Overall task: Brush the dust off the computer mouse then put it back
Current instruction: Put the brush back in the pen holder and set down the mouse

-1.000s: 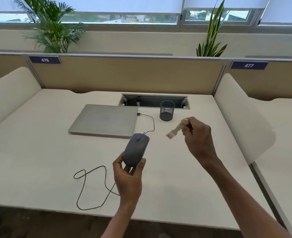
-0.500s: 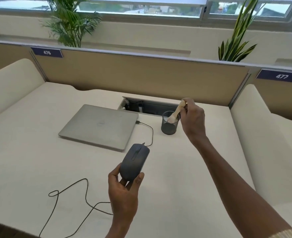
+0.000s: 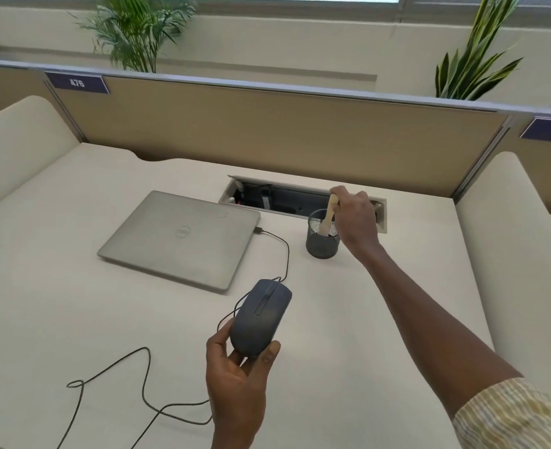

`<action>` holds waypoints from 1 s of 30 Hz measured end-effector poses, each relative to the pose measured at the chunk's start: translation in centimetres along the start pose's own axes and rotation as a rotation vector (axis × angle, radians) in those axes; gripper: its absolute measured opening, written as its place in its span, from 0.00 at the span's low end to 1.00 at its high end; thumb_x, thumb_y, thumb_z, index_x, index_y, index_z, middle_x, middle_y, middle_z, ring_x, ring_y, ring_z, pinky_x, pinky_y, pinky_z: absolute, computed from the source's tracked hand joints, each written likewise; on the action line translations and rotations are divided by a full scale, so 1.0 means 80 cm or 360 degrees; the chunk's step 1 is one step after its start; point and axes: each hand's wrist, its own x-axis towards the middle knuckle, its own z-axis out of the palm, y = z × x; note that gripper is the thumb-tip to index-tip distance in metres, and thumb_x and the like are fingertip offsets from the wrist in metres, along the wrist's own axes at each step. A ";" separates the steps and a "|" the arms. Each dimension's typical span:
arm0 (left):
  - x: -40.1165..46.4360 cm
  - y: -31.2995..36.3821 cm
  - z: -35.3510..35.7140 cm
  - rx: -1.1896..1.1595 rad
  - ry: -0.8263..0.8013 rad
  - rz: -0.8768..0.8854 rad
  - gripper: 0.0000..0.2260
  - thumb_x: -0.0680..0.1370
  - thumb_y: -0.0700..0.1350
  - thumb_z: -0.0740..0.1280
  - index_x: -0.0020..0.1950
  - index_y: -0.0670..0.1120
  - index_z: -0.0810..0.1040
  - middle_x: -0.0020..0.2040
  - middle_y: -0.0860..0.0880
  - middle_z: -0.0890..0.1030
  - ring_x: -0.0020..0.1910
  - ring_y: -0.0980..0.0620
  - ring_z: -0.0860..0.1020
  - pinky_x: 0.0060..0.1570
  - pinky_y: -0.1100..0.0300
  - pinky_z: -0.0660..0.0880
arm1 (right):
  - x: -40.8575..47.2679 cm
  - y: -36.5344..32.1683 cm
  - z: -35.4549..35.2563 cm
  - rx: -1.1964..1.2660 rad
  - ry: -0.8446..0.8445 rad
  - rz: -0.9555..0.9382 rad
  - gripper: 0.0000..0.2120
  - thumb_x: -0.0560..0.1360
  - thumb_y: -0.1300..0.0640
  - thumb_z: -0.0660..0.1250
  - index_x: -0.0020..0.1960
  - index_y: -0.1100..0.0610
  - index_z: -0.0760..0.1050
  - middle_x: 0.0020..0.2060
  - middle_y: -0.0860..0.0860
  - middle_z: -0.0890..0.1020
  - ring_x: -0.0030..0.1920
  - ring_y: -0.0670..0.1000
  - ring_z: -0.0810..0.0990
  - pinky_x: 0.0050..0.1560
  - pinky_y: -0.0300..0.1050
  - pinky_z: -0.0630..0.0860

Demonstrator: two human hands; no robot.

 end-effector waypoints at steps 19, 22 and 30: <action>0.010 0.007 0.002 0.0054 -0.0001 -0.0010 0.28 0.66 0.27 0.75 0.62 0.43 0.72 0.56 0.51 0.80 0.45 0.55 0.85 0.43 0.67 0.80 | 0.002 0.032 0.050 -0.0010 -0.0364 0.0093 0.14 0.81 0.60 0.59 0.64 0.51 0.75 0.49 0.61 0.79 0.55 0.62 0.72 0.51 0.51 0.61; 0.010 0.007 0.002 0.0033 -0.0004 -0.0008 0.29 0.64 0.31 0.76 0.62 0.44 0.73 0.56 0.50 0.80 0.45 0.55 0.85 0.43 0.67 0.80 | 0.003 0.032 0.049 -0.0009 -0.0350 0.0065 0.15 0.82 0.59 0.57 0.65 0.53 0.76 0.53 0.58 0.81 0.57 0.62 0.71 0.53 0.55 0.66; 0.009 0.010 0.004 0.0040 0.0021 -0.0012 0.30 0.61 0.36 0.77 0.61 0.46 0.73 0.55 0.52 0.82 0.46 0.53 0.85 0.44 0.66 0.80 | 0.013 0.032 0.045 -0.0058 -0.0365 0.0129 0.17 0.83 0.57 0.57 0.68 0.55 0.76 0.62 0.59 0.72 0.64 0.62 0.68 0.58 0.60 0.69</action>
